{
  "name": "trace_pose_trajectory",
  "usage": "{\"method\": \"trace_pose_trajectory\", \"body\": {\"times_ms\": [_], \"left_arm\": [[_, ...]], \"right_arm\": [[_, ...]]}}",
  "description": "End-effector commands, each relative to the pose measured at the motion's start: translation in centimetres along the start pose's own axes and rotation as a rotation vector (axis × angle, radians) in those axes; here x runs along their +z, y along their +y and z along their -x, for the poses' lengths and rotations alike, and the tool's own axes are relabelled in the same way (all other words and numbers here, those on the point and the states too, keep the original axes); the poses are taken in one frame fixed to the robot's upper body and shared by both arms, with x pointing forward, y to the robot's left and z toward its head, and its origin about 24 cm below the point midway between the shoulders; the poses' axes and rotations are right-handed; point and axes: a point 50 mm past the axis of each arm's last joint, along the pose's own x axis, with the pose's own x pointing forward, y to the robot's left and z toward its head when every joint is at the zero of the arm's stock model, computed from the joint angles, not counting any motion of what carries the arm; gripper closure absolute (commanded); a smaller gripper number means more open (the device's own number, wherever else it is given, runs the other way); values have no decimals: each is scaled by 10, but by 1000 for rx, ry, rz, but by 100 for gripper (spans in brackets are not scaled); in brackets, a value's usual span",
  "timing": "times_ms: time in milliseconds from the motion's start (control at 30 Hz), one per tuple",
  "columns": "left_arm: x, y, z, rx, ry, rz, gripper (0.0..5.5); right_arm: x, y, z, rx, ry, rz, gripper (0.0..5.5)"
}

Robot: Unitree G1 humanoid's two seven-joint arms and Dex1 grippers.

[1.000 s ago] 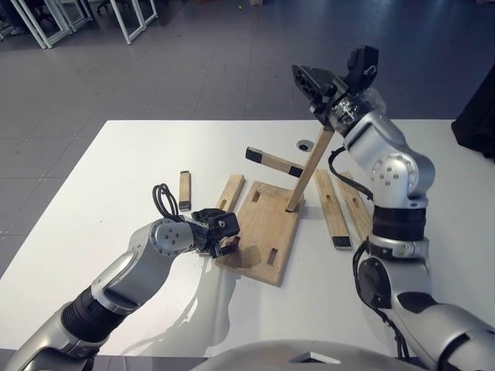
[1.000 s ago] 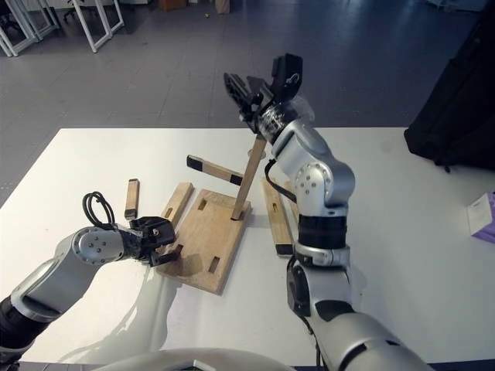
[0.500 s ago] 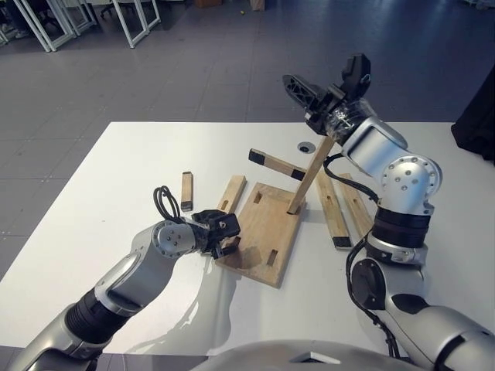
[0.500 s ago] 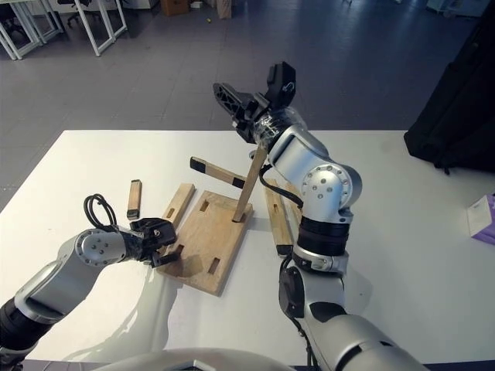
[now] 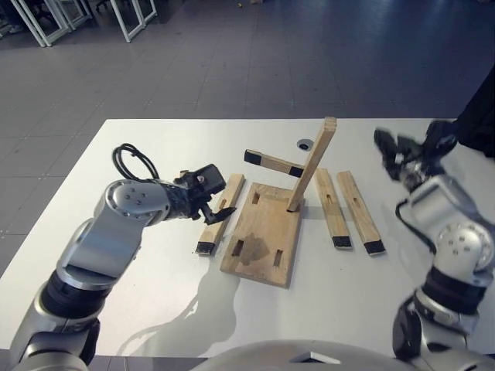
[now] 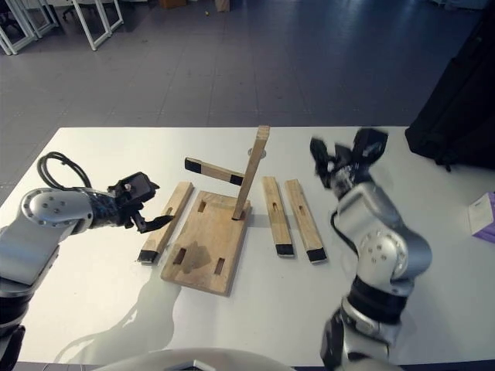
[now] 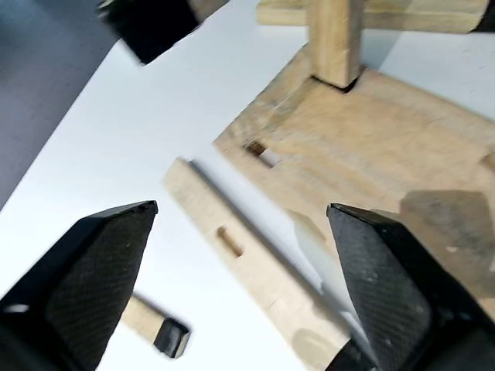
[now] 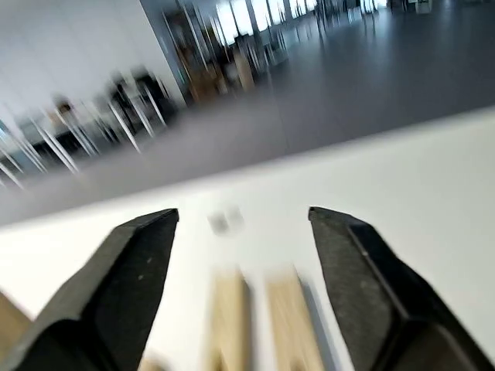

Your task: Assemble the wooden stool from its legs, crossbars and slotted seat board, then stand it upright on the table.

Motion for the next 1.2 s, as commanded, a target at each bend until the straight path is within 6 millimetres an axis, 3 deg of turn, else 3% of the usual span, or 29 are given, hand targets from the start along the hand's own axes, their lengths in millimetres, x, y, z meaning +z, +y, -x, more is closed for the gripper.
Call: {"method": "trace_pose_trajectory", "body": {"times_ms": [33,133,200,433,567,800,1000,1200], "left_arm": [[-24,-16,8,2,68,64,144],[-34,-36,9,-22,70,98,144],[-40,-40,6,1,90,110,144],[-47,-33,-1,63,125,95,144],[-52,-29,-1,75,148,82,144],[-55,-33,-9,44,161,55,144],[-71,-56,-22,-45,198,34,144],[-65,-73,-41,-97,176,-78,144]], "right_arm": [[-37,-9,25,14,158,112,165],[-53,-24,34,-3,233,164,118],[-66,-36,35,-22,274,180,118],[-108,-41,31,37,396,187,118],[-121,-44,30,47,420,196,118],[-121,-45,25,52,397,185,227],[-118,-44,20,46,372,169,333],[-95,-37,10,35,279,155,344]]}}
